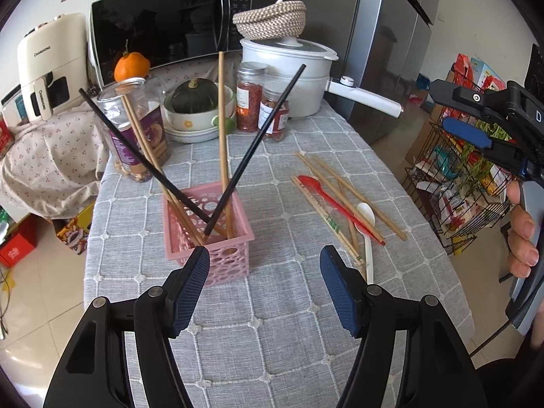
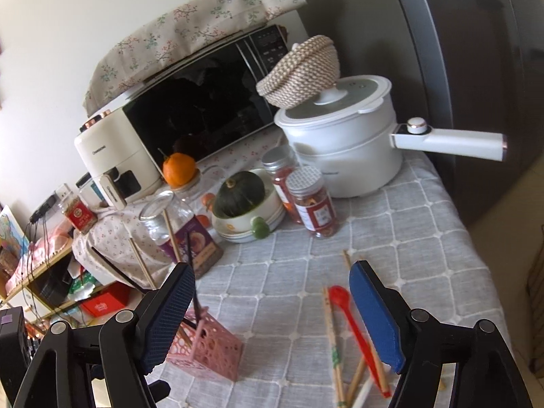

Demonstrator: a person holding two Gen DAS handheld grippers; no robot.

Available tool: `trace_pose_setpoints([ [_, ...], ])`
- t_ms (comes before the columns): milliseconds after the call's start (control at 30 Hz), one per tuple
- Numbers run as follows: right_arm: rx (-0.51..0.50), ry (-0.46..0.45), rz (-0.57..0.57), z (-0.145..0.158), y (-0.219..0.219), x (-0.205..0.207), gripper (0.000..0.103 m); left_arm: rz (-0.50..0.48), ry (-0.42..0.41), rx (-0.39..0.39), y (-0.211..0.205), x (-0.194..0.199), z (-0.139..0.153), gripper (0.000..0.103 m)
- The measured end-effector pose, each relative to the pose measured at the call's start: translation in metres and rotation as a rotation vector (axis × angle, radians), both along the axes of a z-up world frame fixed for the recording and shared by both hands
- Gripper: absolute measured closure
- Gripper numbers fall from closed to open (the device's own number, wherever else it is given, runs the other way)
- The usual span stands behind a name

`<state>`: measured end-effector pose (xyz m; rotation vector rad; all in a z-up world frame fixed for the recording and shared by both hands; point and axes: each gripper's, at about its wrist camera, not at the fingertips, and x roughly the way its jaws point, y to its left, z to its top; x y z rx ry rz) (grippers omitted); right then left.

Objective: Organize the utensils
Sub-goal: 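Move the left tool to the green-labelled wooden chopstick pair and grasp it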

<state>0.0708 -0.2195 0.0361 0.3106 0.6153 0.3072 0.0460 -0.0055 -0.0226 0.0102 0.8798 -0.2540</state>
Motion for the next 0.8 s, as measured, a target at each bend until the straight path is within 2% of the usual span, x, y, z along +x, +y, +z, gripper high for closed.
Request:
trace_pose_setpoints([
  [300,-0.094,0.152,-0.099,-0.032,-0.061,-0.009,0.021,-0.103,0.082,0.038,-0.082,0.013,-0.019,0.033],
  [467,-0.11,0.213,-0.144,-0.047,-0.091,-0.009,0.021,-0.072,0.142,0.059,-0.111,0.046,-0.041,0.034],
  [533,-0.099,0.225,-0.164,-0.051,-0.102,-0.009,0.021,-0.04,0.149,0.082,-0.118,0.063,-0.05,0.041],
  [600,-0.083,0.238,-0.172,-0.054,-0.109,-0.008,0.021,-0.009,0.174,0.088,-0.121,0.083,-0.06,0.056],
  [700,-0.062,0.263,-0.176,-0.06,-0.118,-0.006,0.021,0.049,0.218,0.082,-0.123,0.113,-0.074,0.07],
  [800,-0.058,0.286,-0.181,-0.065,-0.121,-0.003,0.021,0.097,0.232,0.108,-0.127,0.139,-0.085,0.076],
])
